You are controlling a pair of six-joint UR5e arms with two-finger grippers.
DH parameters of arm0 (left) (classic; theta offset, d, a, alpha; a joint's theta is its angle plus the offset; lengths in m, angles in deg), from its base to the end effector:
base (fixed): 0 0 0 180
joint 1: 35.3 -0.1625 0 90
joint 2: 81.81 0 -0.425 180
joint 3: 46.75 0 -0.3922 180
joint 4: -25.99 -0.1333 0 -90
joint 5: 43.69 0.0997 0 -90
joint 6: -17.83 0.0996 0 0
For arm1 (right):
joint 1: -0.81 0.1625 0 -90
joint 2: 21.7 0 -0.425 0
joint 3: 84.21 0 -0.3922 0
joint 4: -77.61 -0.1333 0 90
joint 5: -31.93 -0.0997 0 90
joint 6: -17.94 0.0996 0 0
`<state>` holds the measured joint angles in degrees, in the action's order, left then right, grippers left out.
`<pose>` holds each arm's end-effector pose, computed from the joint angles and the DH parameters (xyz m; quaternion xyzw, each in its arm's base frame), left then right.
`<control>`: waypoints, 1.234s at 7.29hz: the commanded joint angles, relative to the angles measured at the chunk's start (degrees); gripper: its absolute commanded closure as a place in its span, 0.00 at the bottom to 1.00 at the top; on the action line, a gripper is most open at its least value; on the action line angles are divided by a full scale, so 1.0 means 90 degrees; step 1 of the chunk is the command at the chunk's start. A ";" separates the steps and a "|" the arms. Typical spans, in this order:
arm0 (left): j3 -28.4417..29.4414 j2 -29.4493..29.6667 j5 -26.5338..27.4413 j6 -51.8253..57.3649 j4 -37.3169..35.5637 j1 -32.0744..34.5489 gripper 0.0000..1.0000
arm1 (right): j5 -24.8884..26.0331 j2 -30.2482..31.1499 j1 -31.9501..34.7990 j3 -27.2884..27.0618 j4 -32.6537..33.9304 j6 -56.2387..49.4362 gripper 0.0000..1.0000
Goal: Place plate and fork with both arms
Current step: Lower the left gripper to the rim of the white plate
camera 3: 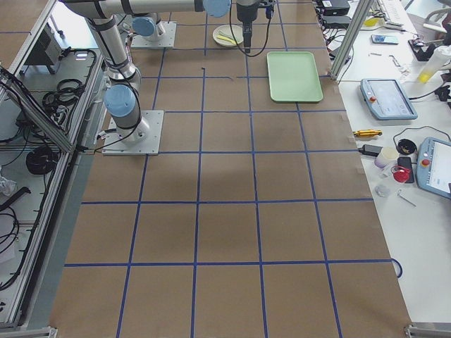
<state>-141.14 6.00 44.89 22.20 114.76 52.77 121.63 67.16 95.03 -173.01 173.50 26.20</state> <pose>-0.1197 -0.4780 0.4709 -0.0212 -0.9997 -0.0078 0.0128 0.1710 -0.4989 0.4991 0.0351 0.9980 -0.0513 0.0082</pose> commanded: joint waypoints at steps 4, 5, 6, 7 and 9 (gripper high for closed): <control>-0.1833 0.0223 -0.0048 0.2609 -0.1498 -0.2038 0.00 | 0.0014 0.0000 0.0000 -0.0016 0.0000 -0.0010 0.00; -0.2301 0.0359 -0.0057 0.2930 -0.2181 -0.2264 0.01 | 0.0024 0.0000 0.0000 -0.0036 0.0000 -0.0010 0.00; -0.2732 0.0563 -0.0038 0.3097 -0.2719 -0.2363 0.05 | 0.0024 0.0000 0.0000 -0.0036 0.0000 -0.0010 0.00; -0.2968 0.0797 -0.0028 0.3099 -0.3053 -0.2383 0.10 | 0.0024 -0.0010 0.0000 -0.0036 0.0000 -0.0019 0.00; -0.3009 0.1247 -0.0028 0.3099 -0.3358 -0.2412 0.21 | 0.0033 -0.0029 0.0000 -0.0055 0.0000 -0.0019 0.00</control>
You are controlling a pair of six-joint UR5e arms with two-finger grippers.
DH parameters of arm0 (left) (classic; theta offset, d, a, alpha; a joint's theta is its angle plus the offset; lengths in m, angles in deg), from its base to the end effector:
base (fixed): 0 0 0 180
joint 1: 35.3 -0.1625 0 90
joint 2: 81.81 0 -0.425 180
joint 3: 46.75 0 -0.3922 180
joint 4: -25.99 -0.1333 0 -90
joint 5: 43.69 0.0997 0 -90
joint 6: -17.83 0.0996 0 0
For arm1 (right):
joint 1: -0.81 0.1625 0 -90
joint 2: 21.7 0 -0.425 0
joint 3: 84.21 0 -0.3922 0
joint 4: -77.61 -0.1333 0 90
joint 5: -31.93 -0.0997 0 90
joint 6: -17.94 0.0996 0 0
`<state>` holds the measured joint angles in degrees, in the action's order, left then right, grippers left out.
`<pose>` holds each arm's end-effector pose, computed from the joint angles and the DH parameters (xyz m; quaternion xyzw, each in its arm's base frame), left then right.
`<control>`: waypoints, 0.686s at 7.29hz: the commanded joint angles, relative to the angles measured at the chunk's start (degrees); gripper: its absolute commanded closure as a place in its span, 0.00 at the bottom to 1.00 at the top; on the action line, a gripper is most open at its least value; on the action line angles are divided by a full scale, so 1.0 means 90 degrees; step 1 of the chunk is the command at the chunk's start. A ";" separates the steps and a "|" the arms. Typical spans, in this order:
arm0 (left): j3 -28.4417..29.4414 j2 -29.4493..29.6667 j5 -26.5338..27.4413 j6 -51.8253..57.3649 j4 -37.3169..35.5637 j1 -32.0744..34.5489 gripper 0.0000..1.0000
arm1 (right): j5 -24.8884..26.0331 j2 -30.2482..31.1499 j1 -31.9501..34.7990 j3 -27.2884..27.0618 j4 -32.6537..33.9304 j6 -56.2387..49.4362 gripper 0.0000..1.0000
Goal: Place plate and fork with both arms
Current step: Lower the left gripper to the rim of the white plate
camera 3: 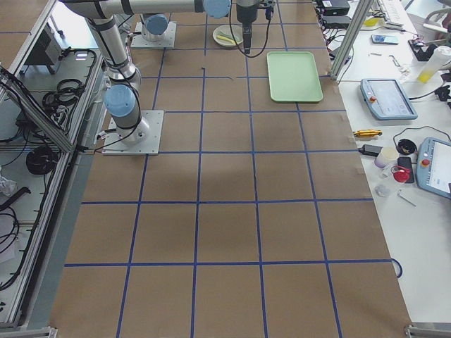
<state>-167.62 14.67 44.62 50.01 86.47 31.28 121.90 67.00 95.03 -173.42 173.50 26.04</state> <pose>0.0518 -0.4624 0.2346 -0.0752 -0.9947 -0.0535 0.0449 0.1706 -0.4992 0.4941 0.0338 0.9983 -0.0466 0.0053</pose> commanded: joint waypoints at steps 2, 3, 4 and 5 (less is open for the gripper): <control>-0.0066 0.0665 0.0002 -0.0002 -0.0470 -0.0015 0.42 | 0.0004 -0.0040 0.0000 -0.0010 0.0000 -0.0001 0.00; -0.0047 0.0754 0.0011 -0.0040 -0.0586 -0.0024 0.51 | 0.0004 -0.0040 0.0000 -0.0010 0.0000 -0.0011 0.00; -0.0037 0.0832 0.0050 -0.0060 -0.0752 -0.0024 0.60 | 0.0004 -0.0050 0.0000 -0.0010 0.0000 -0.0011 0.00; -0.0008 0.0871 0.0244 -0.0273 -0.0753 -0.0024 0.83 | 0.0004 -0.0050 0.0000 -0.0010 0.0000 -0.0011 0.00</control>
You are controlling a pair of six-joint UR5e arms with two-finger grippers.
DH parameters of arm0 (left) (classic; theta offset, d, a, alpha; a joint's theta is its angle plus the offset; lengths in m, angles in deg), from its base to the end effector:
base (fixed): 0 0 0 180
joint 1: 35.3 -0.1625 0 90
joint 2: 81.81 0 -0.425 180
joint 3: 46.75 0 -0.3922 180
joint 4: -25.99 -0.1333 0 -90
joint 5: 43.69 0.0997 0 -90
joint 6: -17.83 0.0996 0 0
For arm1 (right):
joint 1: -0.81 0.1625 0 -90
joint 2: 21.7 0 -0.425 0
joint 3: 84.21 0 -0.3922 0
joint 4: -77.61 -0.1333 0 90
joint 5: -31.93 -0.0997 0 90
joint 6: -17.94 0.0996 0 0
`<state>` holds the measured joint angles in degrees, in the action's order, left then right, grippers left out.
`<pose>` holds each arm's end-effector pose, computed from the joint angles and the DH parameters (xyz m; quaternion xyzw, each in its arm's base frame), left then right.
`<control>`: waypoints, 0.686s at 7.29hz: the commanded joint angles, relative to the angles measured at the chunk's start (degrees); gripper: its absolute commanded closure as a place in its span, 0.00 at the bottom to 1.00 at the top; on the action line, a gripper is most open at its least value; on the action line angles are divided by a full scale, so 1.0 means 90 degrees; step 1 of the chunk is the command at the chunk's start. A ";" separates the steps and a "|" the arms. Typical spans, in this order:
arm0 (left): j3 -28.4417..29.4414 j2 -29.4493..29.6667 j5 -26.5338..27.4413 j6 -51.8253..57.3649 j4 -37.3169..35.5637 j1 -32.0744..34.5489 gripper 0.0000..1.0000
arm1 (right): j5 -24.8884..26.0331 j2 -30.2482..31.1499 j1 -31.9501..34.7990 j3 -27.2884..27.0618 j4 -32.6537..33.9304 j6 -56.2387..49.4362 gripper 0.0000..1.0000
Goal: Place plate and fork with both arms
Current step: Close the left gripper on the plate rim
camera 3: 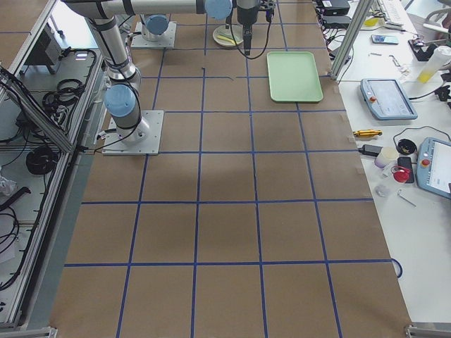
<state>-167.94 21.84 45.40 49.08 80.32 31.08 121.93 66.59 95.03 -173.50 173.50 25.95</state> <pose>0.0611 -0.4764 0.1847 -0.0657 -0.9946 -0.0673 0.0439 0.1707 -0.5015 0.4897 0.0330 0.9985 -0.0424 0.0045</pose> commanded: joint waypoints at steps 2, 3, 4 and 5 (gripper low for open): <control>0.0027 0.0036 0.0179 -0.0473 -0.0071 0.0008 1.00 | 0.0000 -0.0005 0.0000 0.0000 0.0000 -0.0001 0.00; 0.0066 -0.0003 0.0083 -0.0494 -0.0022 0.0008 1.00 | 0.0000 -0.0005 0.0000 0.0000 0.0000 -0.0001 0.00; 0.0202 -0.0013 -0.0469 -0.0861 0.0036 0.0008 1.00 | 0.0000 -0.0005 0.0000 0.0000 0.0000 -0.0001 0.00; 0.0396 -0.0042 -0.1181 -0.1551 0.0240 0.0027 1.00 | 0.0000 0.0005 0.0000 -0.0048 0.0000 -0.0001 0.00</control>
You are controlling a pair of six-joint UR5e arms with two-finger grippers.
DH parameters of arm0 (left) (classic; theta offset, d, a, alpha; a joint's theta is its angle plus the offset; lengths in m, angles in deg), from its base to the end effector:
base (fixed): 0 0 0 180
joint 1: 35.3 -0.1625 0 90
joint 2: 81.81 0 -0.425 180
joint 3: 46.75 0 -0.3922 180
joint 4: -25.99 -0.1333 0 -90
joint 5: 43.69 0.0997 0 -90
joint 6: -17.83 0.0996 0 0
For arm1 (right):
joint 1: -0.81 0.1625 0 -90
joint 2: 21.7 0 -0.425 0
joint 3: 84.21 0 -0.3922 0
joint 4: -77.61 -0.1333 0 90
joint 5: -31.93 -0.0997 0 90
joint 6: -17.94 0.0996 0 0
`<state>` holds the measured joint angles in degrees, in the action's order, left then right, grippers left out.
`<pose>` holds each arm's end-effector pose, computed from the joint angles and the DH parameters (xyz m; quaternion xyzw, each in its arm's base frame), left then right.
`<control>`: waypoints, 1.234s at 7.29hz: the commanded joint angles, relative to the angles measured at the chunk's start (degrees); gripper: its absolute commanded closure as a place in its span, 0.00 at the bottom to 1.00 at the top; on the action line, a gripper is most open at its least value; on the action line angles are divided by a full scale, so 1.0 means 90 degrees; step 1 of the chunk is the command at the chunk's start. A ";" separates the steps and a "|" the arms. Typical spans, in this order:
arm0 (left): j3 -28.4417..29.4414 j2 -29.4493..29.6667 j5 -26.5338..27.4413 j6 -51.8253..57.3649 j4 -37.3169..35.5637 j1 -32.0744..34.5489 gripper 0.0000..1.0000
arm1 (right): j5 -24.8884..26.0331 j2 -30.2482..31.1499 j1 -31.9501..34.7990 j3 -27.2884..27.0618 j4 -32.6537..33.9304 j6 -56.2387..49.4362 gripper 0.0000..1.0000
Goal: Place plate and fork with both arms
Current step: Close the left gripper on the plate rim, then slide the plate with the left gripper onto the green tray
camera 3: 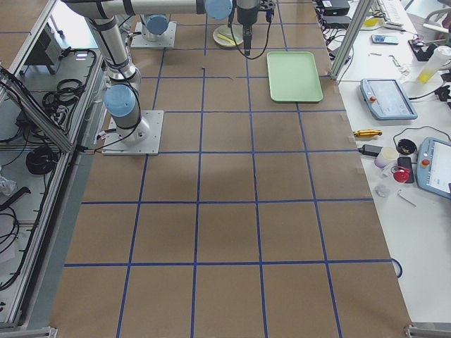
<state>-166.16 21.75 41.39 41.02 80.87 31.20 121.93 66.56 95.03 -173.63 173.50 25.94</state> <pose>0.0581 -0.4893 0.1964 0.0056 -0.9967 -0.0458 0.0664 0.1707 -0.5014 0.4883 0.0330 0.9986 -0.0410 0.0044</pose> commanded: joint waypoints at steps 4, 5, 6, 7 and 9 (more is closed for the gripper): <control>0.1281 0.0386 -0.1952 -0.3674 0.0259 0.0996 1.00 | 0.0010 0.0018 0.0000 -0.0084 0.0010 0.0000 0.00; 0.1845 0.0736 -0.2147 -0.4541 0.0240 0.1357 1.00 | 0.0000 0.0018 0.0000 -0.0084 0.0010 0.0010 0.00; 0.2411 0.1078 -0.2159 -0.4975 0.0240 0.1738 1.00 | 0.0000 0.0018 0.0000 -0.0084 0.0010 0.0000 0.00; 0.2901 0.1497 -0.2159 -0.5279 0.0201 0.2042 1.00 | 0.0000 0.0018 0.0000 -0.0084 0.0010 0.0010 0.00; 0.4052 0.2425 -0.2120 -0.5913 0.0104 0.2541 1.00 | 0.0000 0.0037 0.0000 -0.0084 0.0010 0.0010 0.00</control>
<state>-136.42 38.32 22.07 -8.23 82.29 51.23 121.93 66.81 95.03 -174.35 173.59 26.01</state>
